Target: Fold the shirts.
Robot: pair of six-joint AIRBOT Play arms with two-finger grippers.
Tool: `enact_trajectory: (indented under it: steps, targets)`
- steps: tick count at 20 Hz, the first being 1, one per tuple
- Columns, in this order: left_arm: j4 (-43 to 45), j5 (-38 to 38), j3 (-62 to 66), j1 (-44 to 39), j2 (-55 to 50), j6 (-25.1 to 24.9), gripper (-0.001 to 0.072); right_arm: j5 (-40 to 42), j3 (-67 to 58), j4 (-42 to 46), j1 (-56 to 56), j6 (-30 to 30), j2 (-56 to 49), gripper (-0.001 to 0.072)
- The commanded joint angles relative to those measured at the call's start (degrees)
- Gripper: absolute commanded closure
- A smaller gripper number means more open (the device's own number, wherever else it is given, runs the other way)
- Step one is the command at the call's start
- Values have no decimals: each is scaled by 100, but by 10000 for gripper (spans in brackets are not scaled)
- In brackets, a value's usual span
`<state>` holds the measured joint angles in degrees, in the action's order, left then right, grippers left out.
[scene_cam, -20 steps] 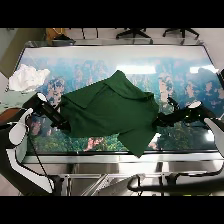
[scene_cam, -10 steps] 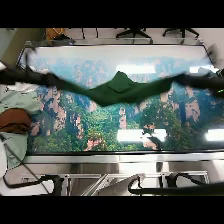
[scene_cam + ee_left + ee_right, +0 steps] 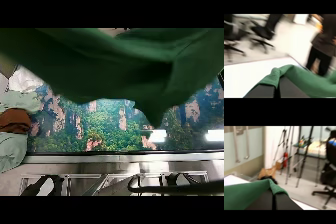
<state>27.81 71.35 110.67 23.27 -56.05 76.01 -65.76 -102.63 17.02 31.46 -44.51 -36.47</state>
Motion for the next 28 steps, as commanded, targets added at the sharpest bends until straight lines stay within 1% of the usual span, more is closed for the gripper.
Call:
enact_trajectory:
  steps: [1,2,4,6,8,10,11,13,16,18,20,21,23,25,28]
  targets:
    - [-61,363,-800,715,433,-133,699,-232,-225,131,85,-118,-125,693]
    - [-57,374,-1156,564,376,-291,699,-505,-177,70,83,-146,-321,693]
    - [-28,365,-1744,-76,42,-612,698,-1005,205,-295,79,-157,-748,692]
    - [68,208,-2227,-763,-577,-876,698,-1169,901,-348,-74,-133,-1176,693]
    - [750,-142,-2483,-1224,-1355,-866,698,-1034,1700,-59,-323,-52,-1609,692]
    - [1375,-634,-2608,-1473,-2234,-883,698,-546,2441,295,-623,155,-2240,692]
    - [1484,-916,-2597,-1585,-2710,-1034,698,-282,2627,363,-728,258,-2669,693]
    - [1469,-1207,-2260,-1740,-3696,-1156,697,63,2573,332,-846,321,-3654,693]
    - [1473,-874,-1091,-1869,-5195,-1145,698,125,1980,317,-885,175,-5001,693]
    - [1478,-839,-437,-1871,-5772,-1099,698,127,1523,361,-874,98,-5565,693]
    - [1596,-841,-13,-1871,-6076,-1069,698,131,1274,525,-879,101,-5775,693]
    - [1912,-811,144,-1878,-6168,-920,698,136,1272,675,-879,103,-5775,693]
    - [2481,-793,256,-1926,-6240,-887,698,131,1272,1161,-876,96,-5775,693]
    - [2813,-776,249,-2009,-6297,-890,697,140,1274,1569,-887,33,-5799,693]
    - [3139,-498,249,-2120,-6483,-894,697,280,1274,1648,-920,37,-5888,693]
